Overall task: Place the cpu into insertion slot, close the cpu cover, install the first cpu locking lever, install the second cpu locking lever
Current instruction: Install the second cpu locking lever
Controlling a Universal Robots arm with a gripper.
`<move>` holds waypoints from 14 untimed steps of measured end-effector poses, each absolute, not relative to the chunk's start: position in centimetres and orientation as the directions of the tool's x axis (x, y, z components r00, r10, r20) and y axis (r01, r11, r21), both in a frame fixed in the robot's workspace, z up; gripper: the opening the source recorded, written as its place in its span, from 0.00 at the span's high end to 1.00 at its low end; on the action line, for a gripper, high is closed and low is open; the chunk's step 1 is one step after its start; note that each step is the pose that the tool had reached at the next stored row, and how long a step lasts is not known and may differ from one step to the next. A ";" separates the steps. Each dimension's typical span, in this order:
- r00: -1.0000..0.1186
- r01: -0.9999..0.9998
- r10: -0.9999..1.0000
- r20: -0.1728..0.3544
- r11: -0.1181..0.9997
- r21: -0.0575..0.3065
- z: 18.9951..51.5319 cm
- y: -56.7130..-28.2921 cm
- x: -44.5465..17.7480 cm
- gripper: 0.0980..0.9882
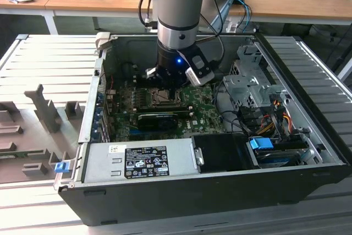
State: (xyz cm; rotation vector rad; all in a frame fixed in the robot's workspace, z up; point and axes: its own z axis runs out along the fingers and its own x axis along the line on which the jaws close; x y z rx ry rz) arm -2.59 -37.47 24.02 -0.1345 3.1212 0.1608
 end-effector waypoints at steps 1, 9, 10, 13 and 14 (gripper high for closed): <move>-0.996 -0.086 -0.085 -0.018 0.991 0.102 24.0 -37.6 -2.6 0.99; -0.996 -0.087 -0.086 -0.018 0.991 0.105 23.7 -37.7 -3.5 0.99; -0.996 -0.088 -0.086 -0.018 0.991 0.105 23.7 -37.7 -3.5 0.99; -0.996 -0.088 -0.086 -0.018 0.991 0.105 23.4 -37.7 -3.7 0.99; -0.996 -0.088 -0.086 -0.018 0.990 0.106 23.3 -37.7 -3.7 0.99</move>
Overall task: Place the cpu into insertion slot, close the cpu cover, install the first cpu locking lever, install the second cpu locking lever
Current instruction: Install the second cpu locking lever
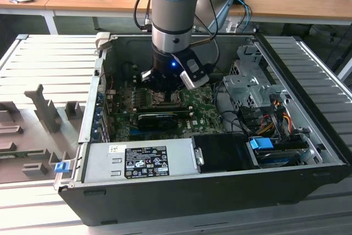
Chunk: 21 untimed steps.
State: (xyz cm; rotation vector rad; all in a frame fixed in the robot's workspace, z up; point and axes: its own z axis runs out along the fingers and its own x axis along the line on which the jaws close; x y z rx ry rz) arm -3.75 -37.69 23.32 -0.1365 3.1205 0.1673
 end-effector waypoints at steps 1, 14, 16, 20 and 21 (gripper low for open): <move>-0.996 -0.088 -0.086 -0.018 0.990 0.107 23.3 -37.7 -3.8 0.99; -0.996 -0.090 -0.088 -0.021 0.987 0.133 23.0 -38.2 -4.8 0.99; -0.995 -0.098 -0.096 -0.021 0.985 0.139 23.0 -38.5 -5.3 0.99; -0.995 -0.103 -0.101 -0.023 0.981 0.162 22.9 -39.0 -6.2 0.99; -0.995 -0.104 -0.102 -0.024 0.980 0.168 22.8 -39.1 -6.2 0.99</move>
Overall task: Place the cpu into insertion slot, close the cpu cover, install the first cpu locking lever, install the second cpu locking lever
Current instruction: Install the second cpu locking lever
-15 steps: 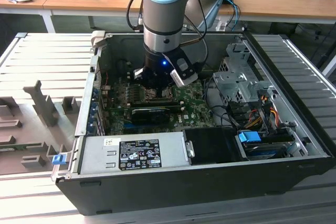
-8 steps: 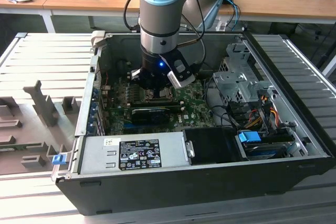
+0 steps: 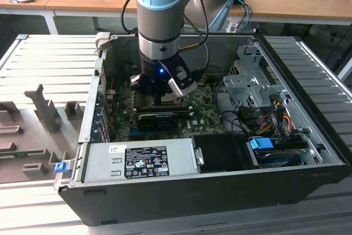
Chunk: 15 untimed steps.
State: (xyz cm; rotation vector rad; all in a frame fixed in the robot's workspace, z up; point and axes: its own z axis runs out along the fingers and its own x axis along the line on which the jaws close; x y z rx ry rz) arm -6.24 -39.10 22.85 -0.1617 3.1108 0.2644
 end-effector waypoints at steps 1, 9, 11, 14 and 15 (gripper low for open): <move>-0.994 -0.105 -0.102 -0.025 0.979 0.173 22.8 -39.2 -6.3 0.99; -0.994 -0.105 -0.102 -0.026 0.976 0.190 21.2 -39.2 -7.0 0.99; -0.994 -0.105 -0.101 -0.028 0.972 0.208 21.1 -39.6 -7.0 0.99; -0.994 -0.105 -0.099 -0.035 0.956 0.275 20.7 -40.3 -7.8 0.99; -0.994 -0.105 -0.099 -0.036 0.955 0.277 20.5 -40.3 -8.0 0.99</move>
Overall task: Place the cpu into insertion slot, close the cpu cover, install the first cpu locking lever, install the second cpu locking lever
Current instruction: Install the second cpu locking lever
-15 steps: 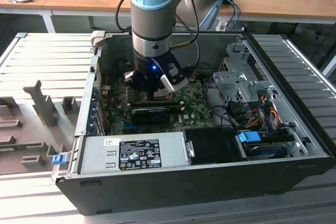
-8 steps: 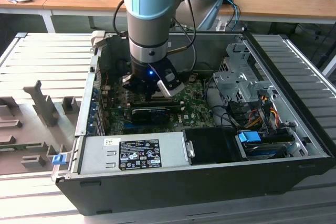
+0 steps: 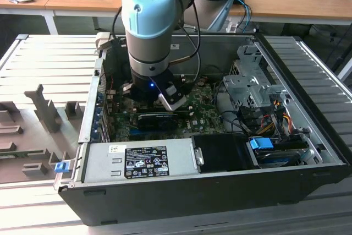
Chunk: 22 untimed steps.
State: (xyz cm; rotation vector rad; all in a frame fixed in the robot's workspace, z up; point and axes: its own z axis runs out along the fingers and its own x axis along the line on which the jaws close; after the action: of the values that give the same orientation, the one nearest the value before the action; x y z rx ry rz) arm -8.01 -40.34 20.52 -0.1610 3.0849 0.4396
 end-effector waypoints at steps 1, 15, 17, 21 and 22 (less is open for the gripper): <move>-0.994 -0.105 -0.099 -0.036 0.954 0.280 20.3 -40.3 -8.0 0.99; -0.994 -0.105 -0.096 -0.043 0.932 0.348 19.1 -40.5 -8.1 0.99; -0.994 -0.105 -0.096 -0.043 0.931 0.351 19.1 -40.5 -8.1 0.99; -0.994 -0.105 -0.096 -0.044 0.930 0.351 20.4 -40.5 -8.2 0.99; -0.994 -0.105 -0.096 -0.043 0.930 0.351 20.9 -40.5 -8.2 0.99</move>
State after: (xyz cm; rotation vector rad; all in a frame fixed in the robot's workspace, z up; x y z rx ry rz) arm -8.22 -40.47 20.91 -0.1590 3.0616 0.5593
